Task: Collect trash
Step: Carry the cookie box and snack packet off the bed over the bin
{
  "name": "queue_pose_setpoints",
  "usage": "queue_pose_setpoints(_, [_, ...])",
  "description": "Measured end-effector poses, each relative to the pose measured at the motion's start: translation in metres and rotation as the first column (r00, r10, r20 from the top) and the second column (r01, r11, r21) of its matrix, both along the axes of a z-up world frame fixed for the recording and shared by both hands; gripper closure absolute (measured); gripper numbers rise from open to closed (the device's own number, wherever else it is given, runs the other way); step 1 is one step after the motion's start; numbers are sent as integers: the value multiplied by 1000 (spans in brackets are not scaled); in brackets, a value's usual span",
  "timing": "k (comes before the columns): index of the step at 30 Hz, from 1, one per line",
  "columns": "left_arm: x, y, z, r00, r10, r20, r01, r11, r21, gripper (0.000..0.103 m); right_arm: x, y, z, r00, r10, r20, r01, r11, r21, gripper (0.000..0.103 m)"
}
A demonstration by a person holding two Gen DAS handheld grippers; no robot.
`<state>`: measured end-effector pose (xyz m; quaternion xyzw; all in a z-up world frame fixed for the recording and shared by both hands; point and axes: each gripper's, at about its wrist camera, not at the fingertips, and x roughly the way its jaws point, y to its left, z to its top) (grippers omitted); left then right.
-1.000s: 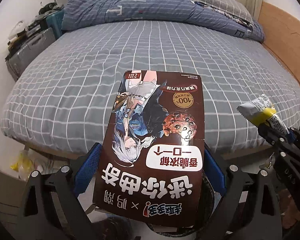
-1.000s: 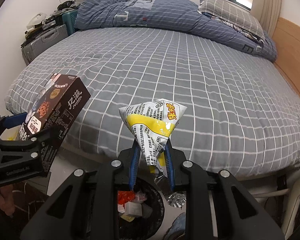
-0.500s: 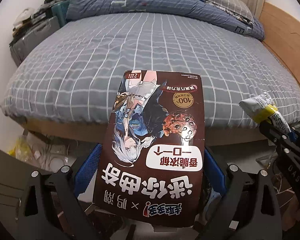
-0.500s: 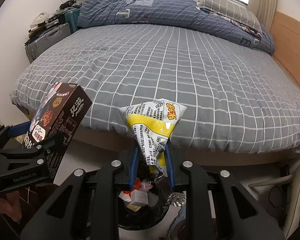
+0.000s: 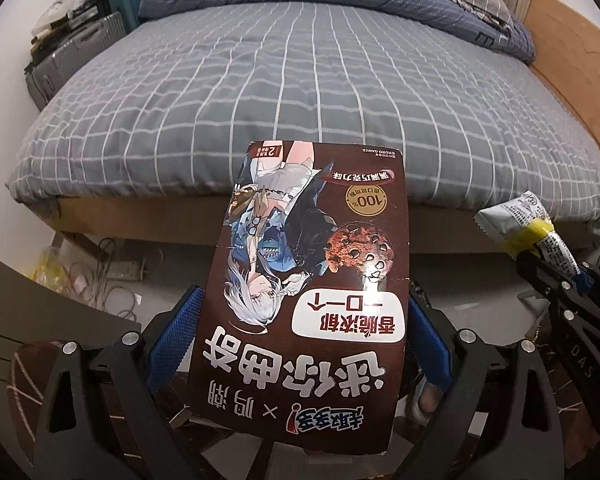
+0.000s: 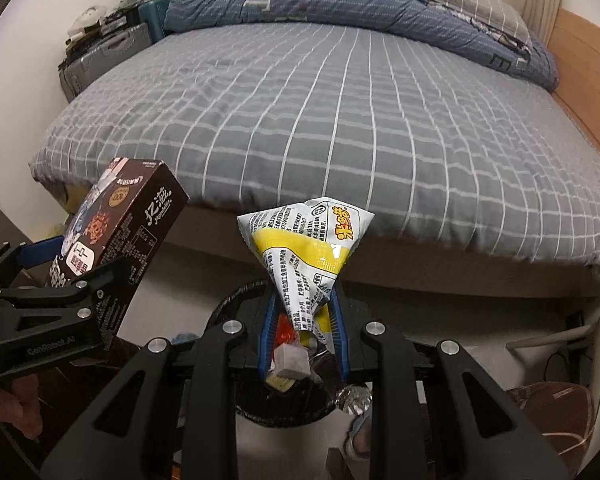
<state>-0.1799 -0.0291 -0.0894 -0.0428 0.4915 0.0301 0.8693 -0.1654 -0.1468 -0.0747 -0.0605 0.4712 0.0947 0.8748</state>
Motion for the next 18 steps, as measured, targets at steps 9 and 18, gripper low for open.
queue_pose_setpoints(9, [0, -1, -43, 998, 11, -61, -12, 1000, -7, 11, -5, 4, -35, 998, 7, -60, -8, 1000, -18, 80])
queue_pose_setpoints(18, [14, -2, -84, 995, 11, -104, -9, 1000, 20, 11, 12, 8, -86, 990, 10, -144, -16, 999, -40, 80])
